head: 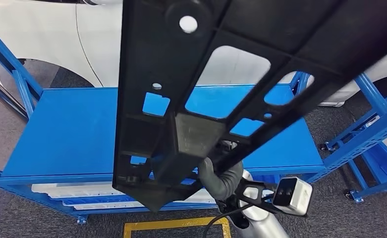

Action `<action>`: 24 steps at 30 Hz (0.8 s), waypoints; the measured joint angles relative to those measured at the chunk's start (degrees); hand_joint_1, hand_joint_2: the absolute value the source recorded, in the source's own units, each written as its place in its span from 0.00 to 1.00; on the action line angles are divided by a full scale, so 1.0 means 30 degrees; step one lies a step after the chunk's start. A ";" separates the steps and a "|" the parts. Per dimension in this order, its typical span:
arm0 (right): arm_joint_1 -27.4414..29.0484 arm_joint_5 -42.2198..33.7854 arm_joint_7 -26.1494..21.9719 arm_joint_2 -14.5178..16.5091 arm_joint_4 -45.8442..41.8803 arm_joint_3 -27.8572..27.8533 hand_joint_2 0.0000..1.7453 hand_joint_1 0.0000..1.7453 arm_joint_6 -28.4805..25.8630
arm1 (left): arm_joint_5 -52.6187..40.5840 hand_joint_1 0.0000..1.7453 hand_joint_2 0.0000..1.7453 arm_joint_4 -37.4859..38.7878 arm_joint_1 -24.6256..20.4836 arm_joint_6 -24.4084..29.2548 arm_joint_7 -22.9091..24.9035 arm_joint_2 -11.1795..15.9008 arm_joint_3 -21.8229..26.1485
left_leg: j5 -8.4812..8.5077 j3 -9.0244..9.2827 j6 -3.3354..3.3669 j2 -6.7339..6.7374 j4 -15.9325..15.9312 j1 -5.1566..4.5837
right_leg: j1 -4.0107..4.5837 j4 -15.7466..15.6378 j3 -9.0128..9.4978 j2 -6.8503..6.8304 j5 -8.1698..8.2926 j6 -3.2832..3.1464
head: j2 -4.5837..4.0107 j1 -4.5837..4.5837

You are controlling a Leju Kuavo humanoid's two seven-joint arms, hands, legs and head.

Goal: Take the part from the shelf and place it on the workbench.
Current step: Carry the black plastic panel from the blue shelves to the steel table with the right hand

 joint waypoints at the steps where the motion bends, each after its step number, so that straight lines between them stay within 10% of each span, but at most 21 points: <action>1: 0.0156 0.0393 -0.0004 -0.0047 -0.0515 0.0042 1.00 1.00 -0.0117 | -0.0104 0.00 1.00 0.0000 -0.0031 0.0093 0.0202 0.0009 0.0000 | -0.0046 0.0052 -0.0060 -0.0005 0.0018 -0.0043 | 0.0042 -0.1192 0.0580 -0.0010 0.0454 -0.0094 | 0.0000 0.0000; 6: 0.0228 0.2069 -0.0018 -0.0487 -0.2389 0.1154 1.00 1.00 -0.2937 | -0.0366 0.00 1.00 0.0000 -0.0075 0.0587 0.1430 0.0228 0.0002 | -0.0169 0.0089 -0.0504 0.0007 0.0083 -0.0108 | 0.0040 -0.2385 0.1061 -0.0010 0.0908 -0.0350 | -0.0002 0.0000; 12: -0.0021 0.2719 0.0000 -0.1528 -0.3258 0.2619 1.00 1.00 -0.5734 | -0.0351 0.00 1.00 0.0000 -0.0032 0.1291 0.2072 0.0351 0.0149 | -0.3252 -0.1595 -0.0985 0.0022 0.5185 0.0063 | -0.0048 -0.2551 0.0701 -0.0114 0.1353 -0.0610 | 0.0000 -0.0002; 17: -0.0172 0.2586 0.0004 -0.2089 -0.3389 0.2818 1.00 1.00 -0.5957 | -0.0490 0.00 1.00 0.0000 -0.0099 0.1464 0.2266 0.0353 0.0231 | -0.1320 0.1404 -0.0858 -0.0003 0.0242 0.0086 | -0.0029 -0.2274 0.0275 -0.0095 0.1684 -0.0266 | 0.0000 -0.0004; 21: -0.0182 0.2393 0.0007 -0.2456 -0.3473 0.2812 1.00 1.00 -0.5267 | -0.0745 0.00 1.00 0.0000 -0.0082 0.1373 0.2412 0.0339 0.0233 | -0.0865 0.1302 -0.0322 -0.0007 -0.0197 -0.0004 | -0.0047 -0.2278 0.0106 -0.0062 0.2005 0.0216 | -0.0003 0.0002; 24: -0.0114 0.2336 0.0007 -0.2674 -0.3576 0.2647 1.00 1.00 -0.4927 | -0.0847 0.00 1.00 0.0000 -0.0142 0.1244 0.2468 0.0308 0.0233 | -0.0283 0.0784 0.0062 0.0120 -0.0258 0.0059 | -0.0143 -0.0463 -0.0666 -0.0045 0.0085 0.0512 | -0.0003 0.0000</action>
